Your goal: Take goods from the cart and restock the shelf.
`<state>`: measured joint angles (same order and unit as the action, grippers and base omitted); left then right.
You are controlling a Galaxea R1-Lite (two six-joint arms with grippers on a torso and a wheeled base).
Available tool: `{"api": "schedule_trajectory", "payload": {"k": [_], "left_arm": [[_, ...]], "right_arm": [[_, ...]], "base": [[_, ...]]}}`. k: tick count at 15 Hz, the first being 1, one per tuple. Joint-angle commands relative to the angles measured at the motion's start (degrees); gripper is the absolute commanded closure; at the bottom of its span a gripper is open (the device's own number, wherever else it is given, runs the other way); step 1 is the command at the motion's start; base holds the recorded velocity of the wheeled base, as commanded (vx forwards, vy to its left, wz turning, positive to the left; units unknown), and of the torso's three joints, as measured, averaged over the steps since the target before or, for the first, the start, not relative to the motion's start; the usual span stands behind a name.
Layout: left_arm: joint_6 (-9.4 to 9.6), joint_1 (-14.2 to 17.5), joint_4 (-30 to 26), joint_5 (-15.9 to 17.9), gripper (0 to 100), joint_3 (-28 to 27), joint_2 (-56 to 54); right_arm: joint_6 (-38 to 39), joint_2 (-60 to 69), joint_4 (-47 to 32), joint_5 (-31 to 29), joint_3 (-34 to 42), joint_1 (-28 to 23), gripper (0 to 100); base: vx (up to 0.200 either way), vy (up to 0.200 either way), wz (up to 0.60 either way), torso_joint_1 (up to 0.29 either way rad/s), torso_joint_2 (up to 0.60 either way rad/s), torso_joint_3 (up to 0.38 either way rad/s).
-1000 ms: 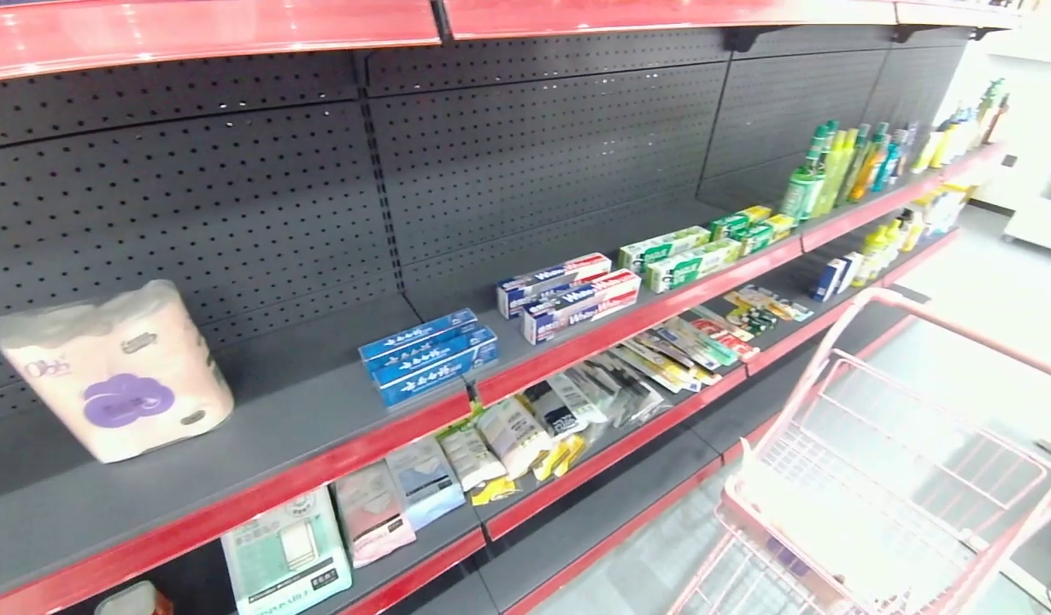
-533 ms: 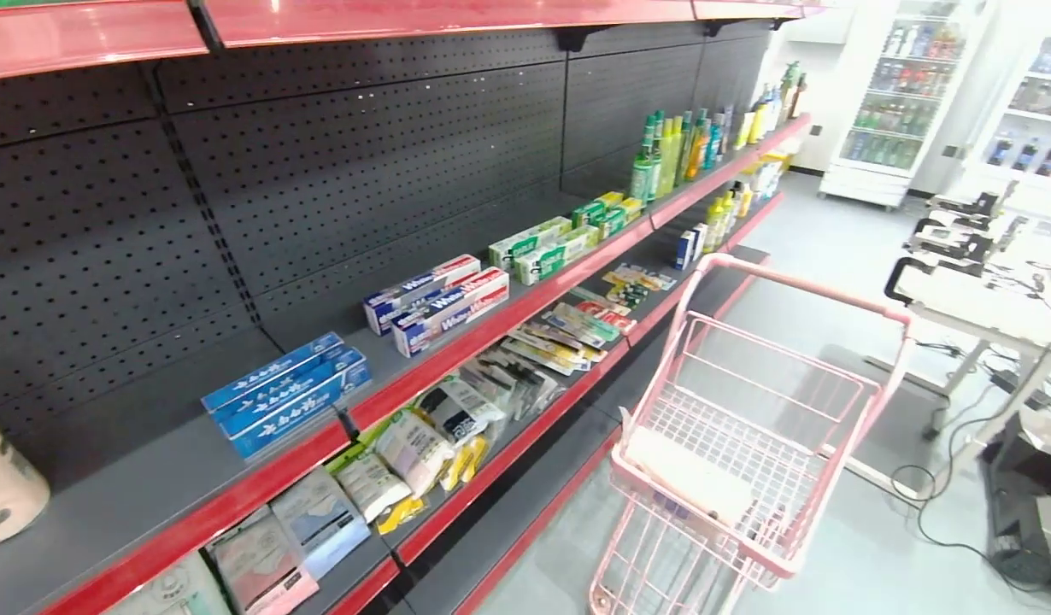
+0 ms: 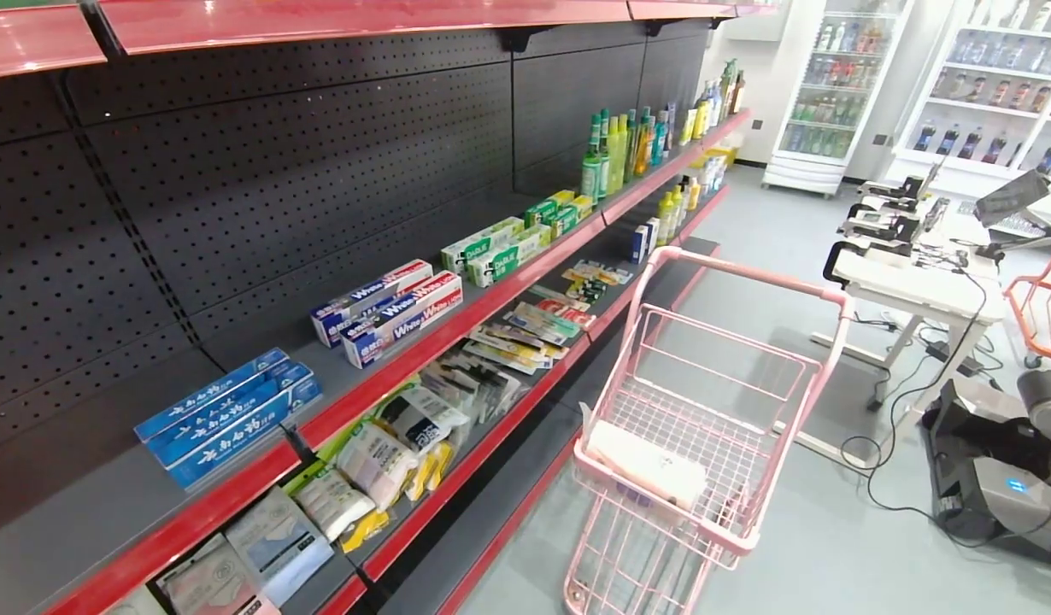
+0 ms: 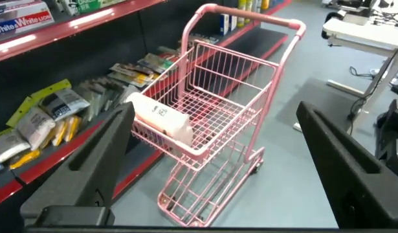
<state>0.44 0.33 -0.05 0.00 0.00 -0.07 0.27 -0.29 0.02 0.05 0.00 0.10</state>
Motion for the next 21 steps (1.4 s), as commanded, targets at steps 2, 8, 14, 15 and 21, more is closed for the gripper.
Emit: {"api": "schedule_trajectory", "payload": {"k": [2, 8, 14, 15, 21], "left_arm": [[-0.18, 0.0, 0.0, 0.0, 0, 0.0, 0.1], [-0.18, 0.0, 0.0, 0.0, 0, 0.0, 0.1], [-0.18, 0.0, 0.0, 0.0, 0, 0.0, 0.1], [-0.18, 0.0, 0.0, 0.0, 0, 0.0, 0.1], [-0.18, 0.0, 0.0, 0.0, 0, 0.0, 0.1]], "right_arm": [[1.9, -3.9, 0.2, 0.0, 0.0, 0.1, 0], [9.8, -42.4, -0.6, 2.5, -28.5, 1.8, 0], [-24.4, -105.2, 3.8, 10.4, -54.8, -8.2, 0], [-30.9, -108.5, 2.1, 10.9, -56.7, -7.9, 0], [-32.6, -131.2, -3.9, 10.9, -77.9, 9.0, 0]], "base": [[0.0, 0.0, 0.0, 0.0, 0.0, 0.0], [0.0, 0.0, 0.0, 0.0, 0.0, 0.0], [0.0, 0.0, 0.0, 0.0, 0.0, 0.0], [0.0, 0.0, 0.0, 0.0, 0.0, 0.0], [0.0, 0.0, 0.0, 0.0, 0.0, 0.0]]}}
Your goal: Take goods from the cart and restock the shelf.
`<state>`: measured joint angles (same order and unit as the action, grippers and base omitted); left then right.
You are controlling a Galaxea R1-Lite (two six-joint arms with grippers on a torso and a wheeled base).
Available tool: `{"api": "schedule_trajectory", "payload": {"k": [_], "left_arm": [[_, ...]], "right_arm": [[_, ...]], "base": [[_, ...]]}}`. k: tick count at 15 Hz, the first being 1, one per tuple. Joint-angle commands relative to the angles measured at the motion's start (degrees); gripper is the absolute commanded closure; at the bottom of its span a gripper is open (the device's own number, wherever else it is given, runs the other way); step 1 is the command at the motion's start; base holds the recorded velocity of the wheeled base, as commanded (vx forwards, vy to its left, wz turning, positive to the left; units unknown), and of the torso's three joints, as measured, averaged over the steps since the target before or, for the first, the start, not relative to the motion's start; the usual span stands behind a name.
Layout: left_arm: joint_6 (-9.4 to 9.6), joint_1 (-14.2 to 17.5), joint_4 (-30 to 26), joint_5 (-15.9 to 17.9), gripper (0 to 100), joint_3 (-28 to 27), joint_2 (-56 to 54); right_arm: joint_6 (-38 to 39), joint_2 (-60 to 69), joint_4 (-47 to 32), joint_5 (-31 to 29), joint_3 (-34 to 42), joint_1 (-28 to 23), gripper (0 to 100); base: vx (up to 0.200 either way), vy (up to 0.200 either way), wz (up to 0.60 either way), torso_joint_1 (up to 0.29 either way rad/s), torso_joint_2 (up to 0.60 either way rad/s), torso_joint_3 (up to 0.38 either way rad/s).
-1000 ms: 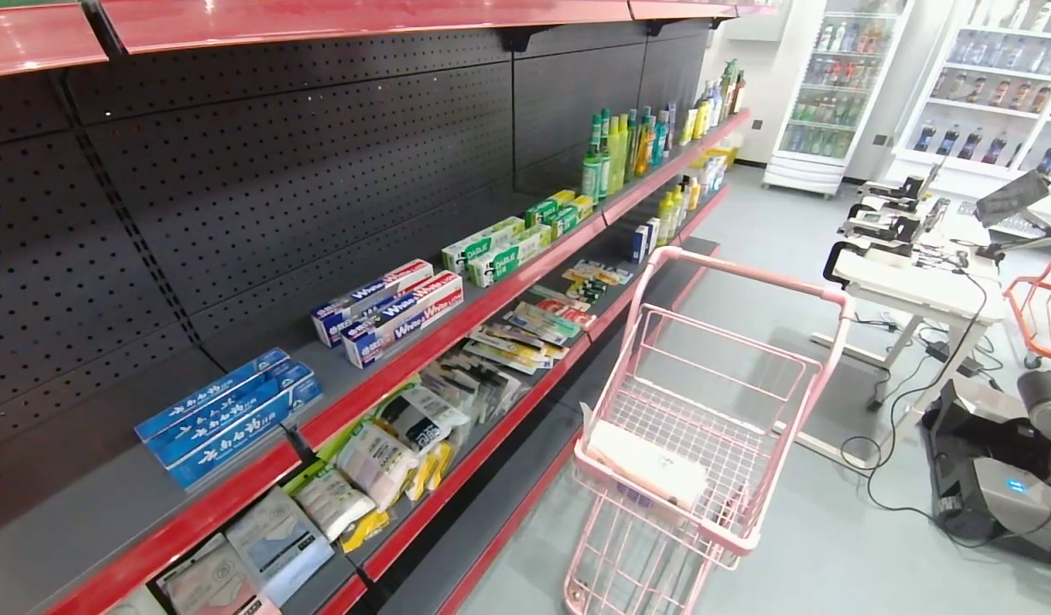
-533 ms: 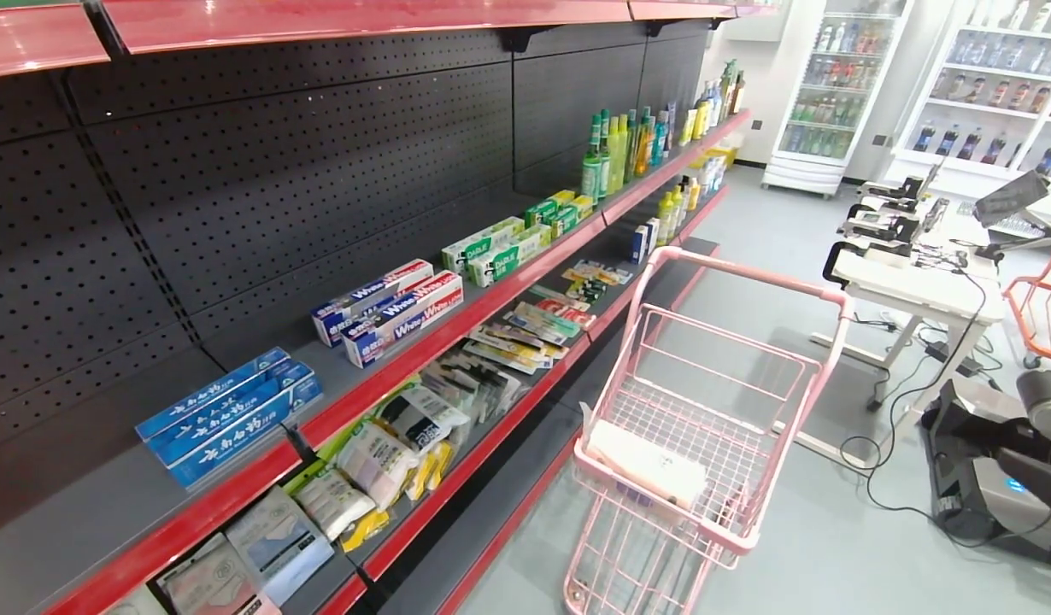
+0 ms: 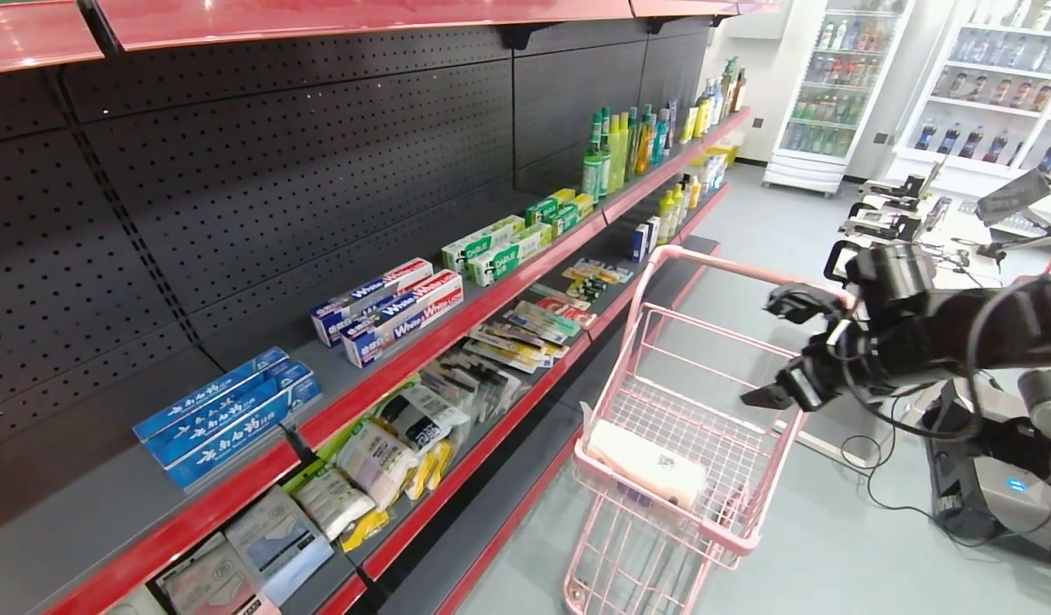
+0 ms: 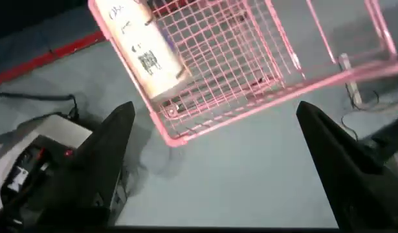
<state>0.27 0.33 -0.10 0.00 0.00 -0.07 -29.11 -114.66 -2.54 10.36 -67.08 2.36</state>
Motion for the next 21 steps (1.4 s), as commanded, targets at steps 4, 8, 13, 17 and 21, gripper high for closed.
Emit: {"api": "schedule_trajectory", "payload": {"k": [4, 8, 13, 17, 21], "left_arm": [[0.0, 0.0, 0.0, 0.0, 0, 0.0, 0.1], [0.0, 0.0, 0.0, 0.0, 0, 0.0, 0.1], [0.0, 0.0, 0.0, 0.0, 0, 0.0, 0.1], [0.0, 0.0, 0.0, 0.0, 0, 0.0, 0.1], [0.0, 0.0, 0.0, 0.0, 0, 0.0, 0.1]], "right_arm": [[-3.2, -23.4, -1.4, 0.2, -16.2, 11.8, 0], [-4.0, -27.1, -1.4, 0.0, -17.5, 13.6, 0], [-5.3, -27.2, -1.4, -1.0, -17.8, 14.4, 0], [-7.4, -29.4, -1.4, -1.2, -18.7, 15.0, 0], [-7.8, -30.0, -1.3, -1.2, -19.7, 14.8, 0]], "base": [[0.0, 0.0, 0.0, 0.0, 0.0, 0.0], [0.0, 0.0, 0.0, 0.0, 0.0, 0.0], [0.0, 0.0, 0.0, 0.0, 0.0, 0.0], [0.0, 0.0, 0.0, 0.0, 0.0, 0.0], [0.0, 0.0, 0.0, 0.0, 0.0, 0.0]]}}
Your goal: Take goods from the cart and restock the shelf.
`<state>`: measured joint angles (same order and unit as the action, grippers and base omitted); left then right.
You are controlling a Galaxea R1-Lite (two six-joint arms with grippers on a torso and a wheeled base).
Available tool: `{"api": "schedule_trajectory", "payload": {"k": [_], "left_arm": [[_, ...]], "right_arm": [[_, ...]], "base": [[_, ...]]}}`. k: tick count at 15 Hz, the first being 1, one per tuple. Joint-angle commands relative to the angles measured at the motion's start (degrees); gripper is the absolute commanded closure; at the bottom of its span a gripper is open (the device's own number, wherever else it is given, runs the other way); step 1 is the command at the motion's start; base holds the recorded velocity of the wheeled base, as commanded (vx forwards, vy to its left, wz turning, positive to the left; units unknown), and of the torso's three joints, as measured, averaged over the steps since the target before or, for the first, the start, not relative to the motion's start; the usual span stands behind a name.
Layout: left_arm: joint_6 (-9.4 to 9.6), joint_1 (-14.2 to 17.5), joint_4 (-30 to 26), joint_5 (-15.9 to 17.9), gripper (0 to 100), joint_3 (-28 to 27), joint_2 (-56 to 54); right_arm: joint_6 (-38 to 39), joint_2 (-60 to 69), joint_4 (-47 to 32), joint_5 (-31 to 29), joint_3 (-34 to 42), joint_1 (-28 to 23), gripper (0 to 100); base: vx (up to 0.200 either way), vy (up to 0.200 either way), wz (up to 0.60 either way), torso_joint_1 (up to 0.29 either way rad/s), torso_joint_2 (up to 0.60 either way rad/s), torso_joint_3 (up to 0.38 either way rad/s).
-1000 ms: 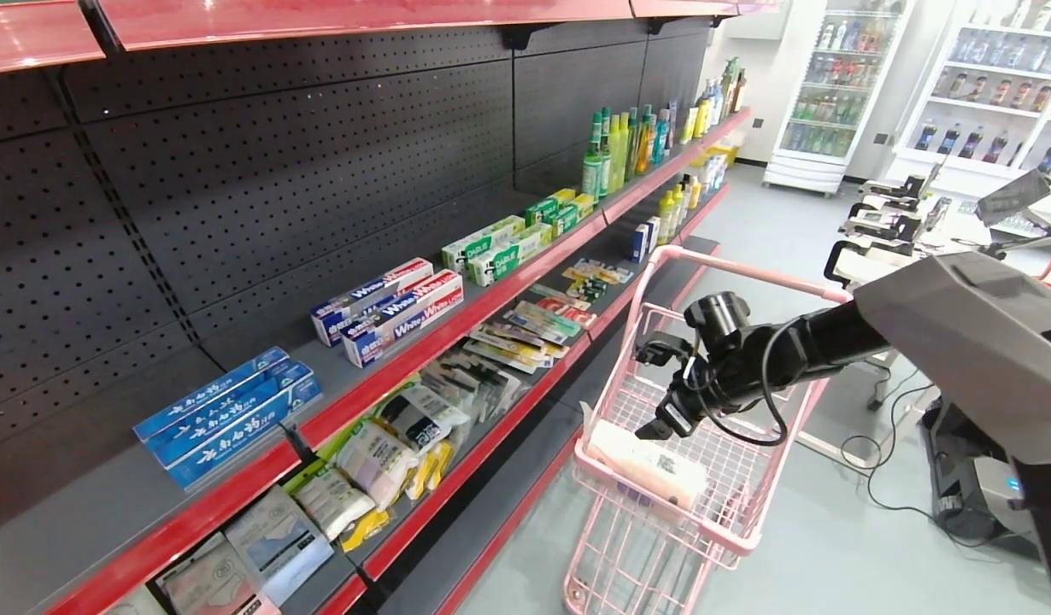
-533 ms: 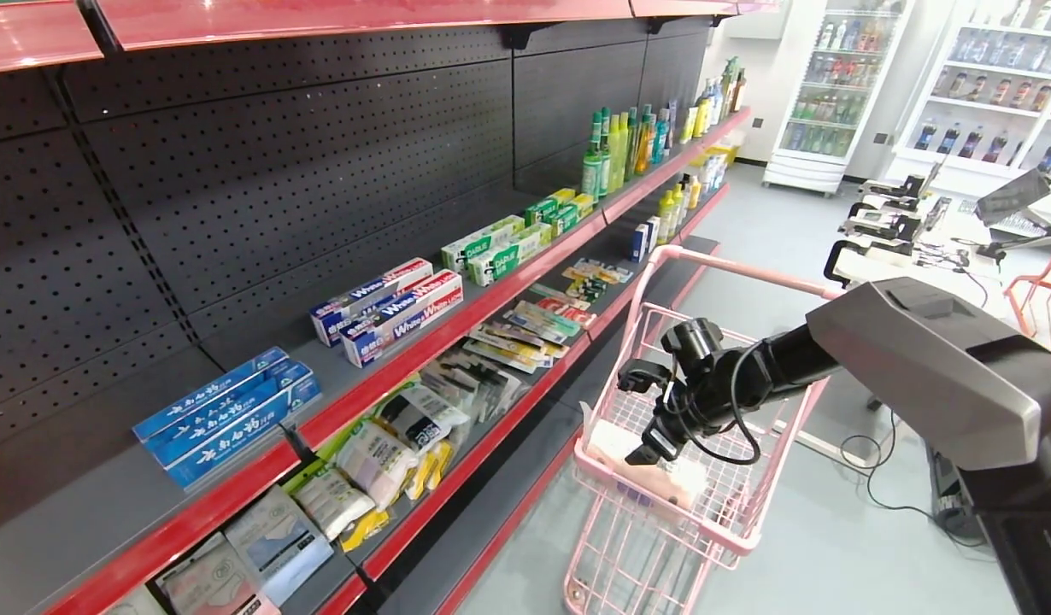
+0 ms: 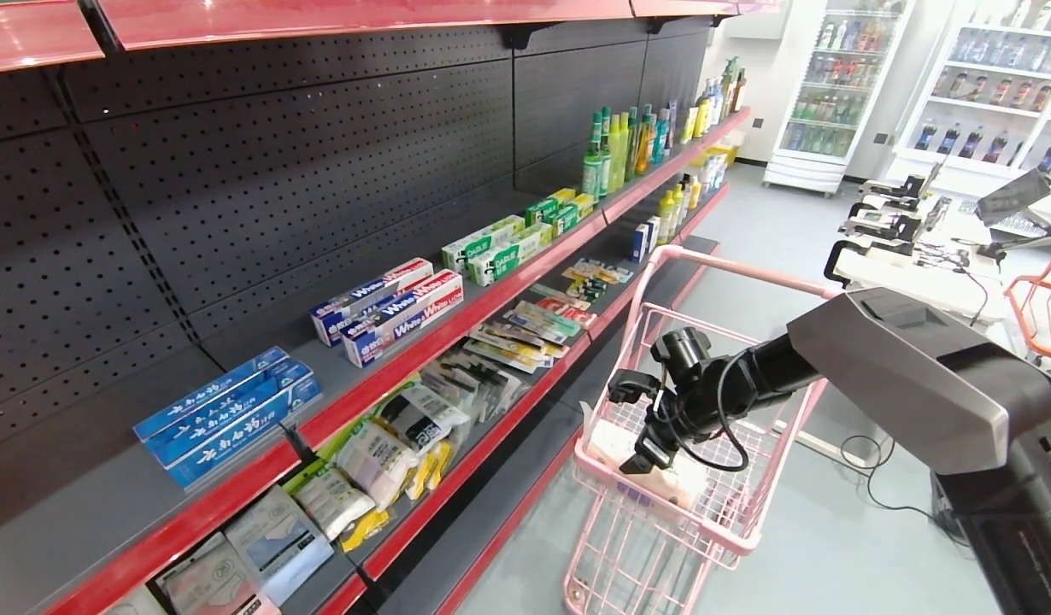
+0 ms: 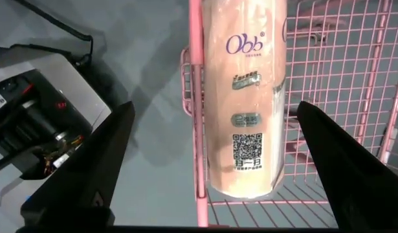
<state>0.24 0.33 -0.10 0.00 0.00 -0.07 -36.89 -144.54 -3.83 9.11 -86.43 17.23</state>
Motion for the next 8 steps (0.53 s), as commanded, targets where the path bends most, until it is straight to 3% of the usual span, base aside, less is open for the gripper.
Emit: {"api": "schedule_trajectory", "payload": {"k": [1, 8], "left_arm": [[0.02, 0.0, 0.0, 0.0, 0, 0.0, 0.1], [0.02, 0.0, 0.0, 0.0, 0, 0.0, 0.1]], "right_arm": [[0.0, -0.2, 0.0, 0.0, -0.6, -0.1, 0], [-2.0, -0.2, 0.0, -1.5, -2.0, -1.3, 0]], "base": [[0.0, 0.0, 0.0, 0.0, 0.0, 0.0], [0.0, 0.0, 0.0, -0.081, 0.16, 0.086]]}}
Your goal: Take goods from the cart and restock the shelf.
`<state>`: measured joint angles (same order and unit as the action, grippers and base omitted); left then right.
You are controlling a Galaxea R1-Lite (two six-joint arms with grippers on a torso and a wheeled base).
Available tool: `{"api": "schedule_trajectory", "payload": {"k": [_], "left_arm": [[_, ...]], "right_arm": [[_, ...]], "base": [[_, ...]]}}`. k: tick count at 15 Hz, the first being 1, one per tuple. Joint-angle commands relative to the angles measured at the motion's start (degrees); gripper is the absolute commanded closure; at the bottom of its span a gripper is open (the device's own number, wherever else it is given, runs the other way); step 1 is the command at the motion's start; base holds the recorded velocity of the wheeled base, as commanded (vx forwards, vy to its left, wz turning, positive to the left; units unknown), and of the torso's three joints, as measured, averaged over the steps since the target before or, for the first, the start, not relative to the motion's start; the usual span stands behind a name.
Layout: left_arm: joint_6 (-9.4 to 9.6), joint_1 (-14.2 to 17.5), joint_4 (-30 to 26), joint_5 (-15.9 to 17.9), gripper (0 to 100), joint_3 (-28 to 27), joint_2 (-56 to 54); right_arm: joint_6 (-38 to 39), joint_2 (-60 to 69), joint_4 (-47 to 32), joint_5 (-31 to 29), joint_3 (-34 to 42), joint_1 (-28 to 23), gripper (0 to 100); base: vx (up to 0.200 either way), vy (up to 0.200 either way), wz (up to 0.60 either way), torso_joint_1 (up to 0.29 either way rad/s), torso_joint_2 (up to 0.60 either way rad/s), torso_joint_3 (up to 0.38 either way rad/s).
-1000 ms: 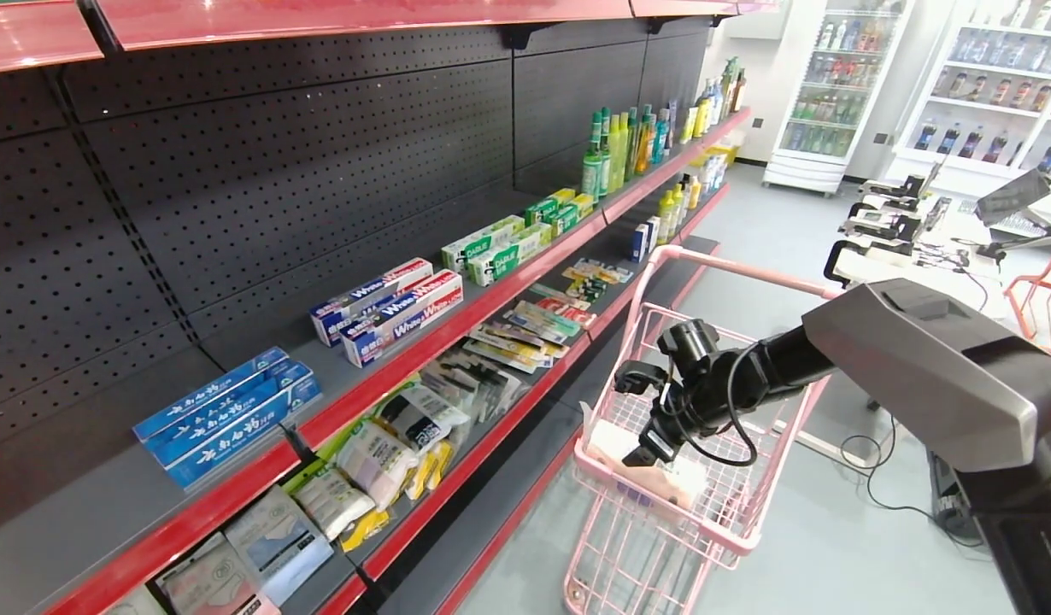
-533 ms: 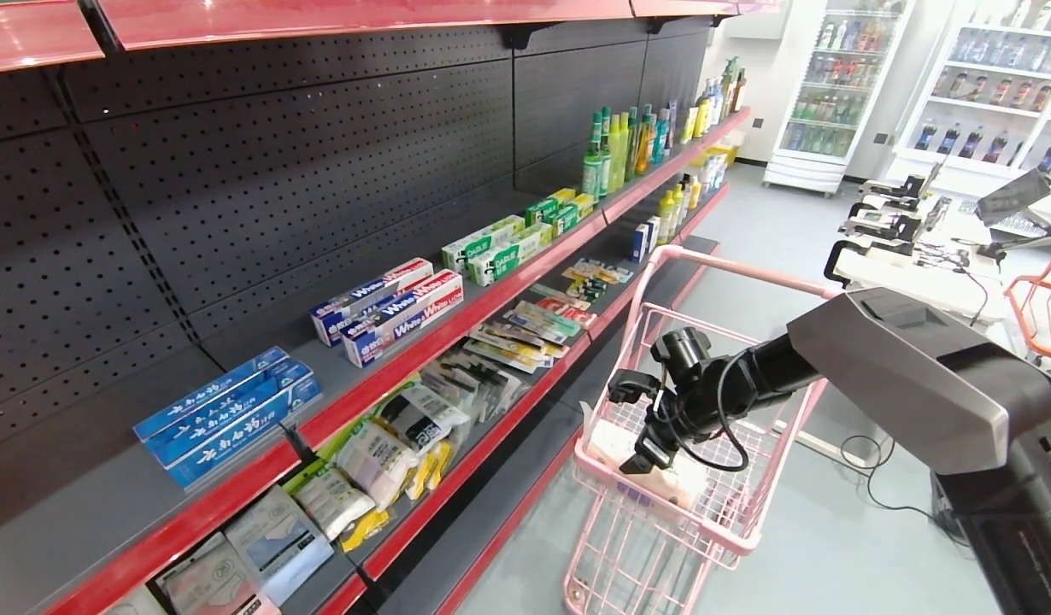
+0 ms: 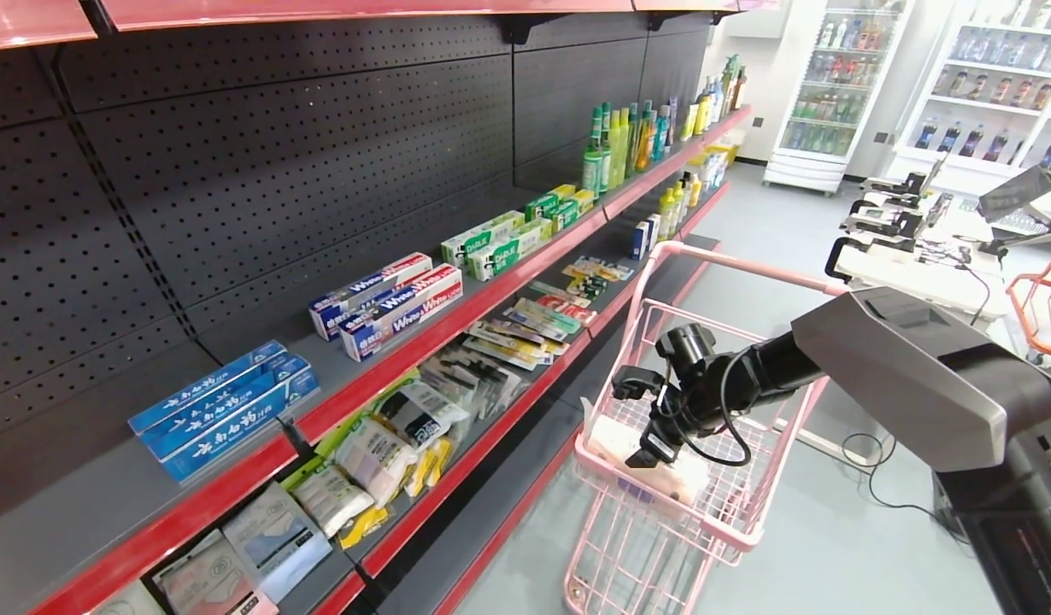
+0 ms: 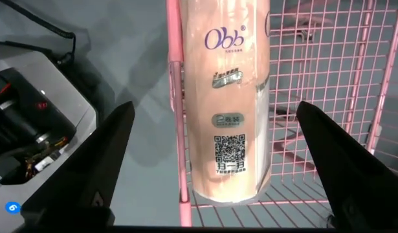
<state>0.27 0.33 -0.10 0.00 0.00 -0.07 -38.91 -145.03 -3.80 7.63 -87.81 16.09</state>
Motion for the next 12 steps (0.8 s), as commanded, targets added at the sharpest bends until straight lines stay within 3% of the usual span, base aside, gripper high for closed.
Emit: {"api": "schedule_trajectory", "payload": {"k": [1, 12], "left_arm": [[0.0, 0.0, 0.0, 0.0, 0, 0.0, 0.1], [0.0, 0.0, 0.0, 0.0, 0, 0.0, 0.1]], "right_arm": [[0.0, 0.3, 0.0, 0.0, -0.8, -0.3, 0], [-1.3, -0.2, 0.0, 0.4, -2.4, -1.1, 0]], "base": [[0.0, 0.0, 0.0, -0.09, 0.2, 0.095], [0.0, 0.0, 0.0, -0.133, 0.29, 0.153]]}}
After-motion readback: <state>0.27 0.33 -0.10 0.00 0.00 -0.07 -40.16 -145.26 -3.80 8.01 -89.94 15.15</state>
